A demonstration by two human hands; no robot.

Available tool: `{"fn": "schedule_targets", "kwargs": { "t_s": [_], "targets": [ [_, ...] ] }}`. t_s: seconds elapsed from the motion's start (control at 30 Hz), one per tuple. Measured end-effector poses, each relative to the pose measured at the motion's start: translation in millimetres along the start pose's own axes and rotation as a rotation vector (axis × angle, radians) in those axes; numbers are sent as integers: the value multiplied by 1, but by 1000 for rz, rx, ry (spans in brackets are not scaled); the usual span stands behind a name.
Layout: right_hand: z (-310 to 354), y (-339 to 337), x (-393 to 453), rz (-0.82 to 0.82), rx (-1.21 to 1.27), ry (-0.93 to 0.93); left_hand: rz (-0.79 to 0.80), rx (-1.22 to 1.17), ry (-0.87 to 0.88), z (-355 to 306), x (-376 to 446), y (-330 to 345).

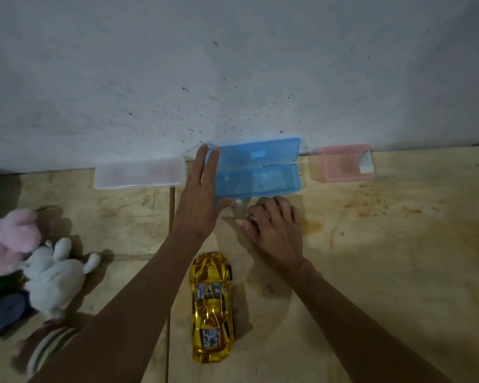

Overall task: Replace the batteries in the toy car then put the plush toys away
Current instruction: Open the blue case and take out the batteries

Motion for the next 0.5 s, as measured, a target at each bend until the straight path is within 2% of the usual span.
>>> {"fn": "schedule_targets", "kwargs": {
  "t_s": [0.13, 0.43, 0.5],
  "targets": [
    [-3, 2, 0, -6, 135, -72, -3, 5, 2, 0, 1, 0],
    [-1, 3, -1, -12, 254, -68, 0, 30, -8, 4, -3, 1],
    [1, -7, -1, -61, 288, -67, -4, 27, -6, 4, -5, 2]
  ]
}}
Point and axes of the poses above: each hand's wrist, its own x-axis towards the middle knuckle, its own y-axis out of the palm, z = x × y, the point moved 5 cm from there along x, towards the middle knuckle, and after that the axes turned 4 degrees about x, right-handed, at the moved point
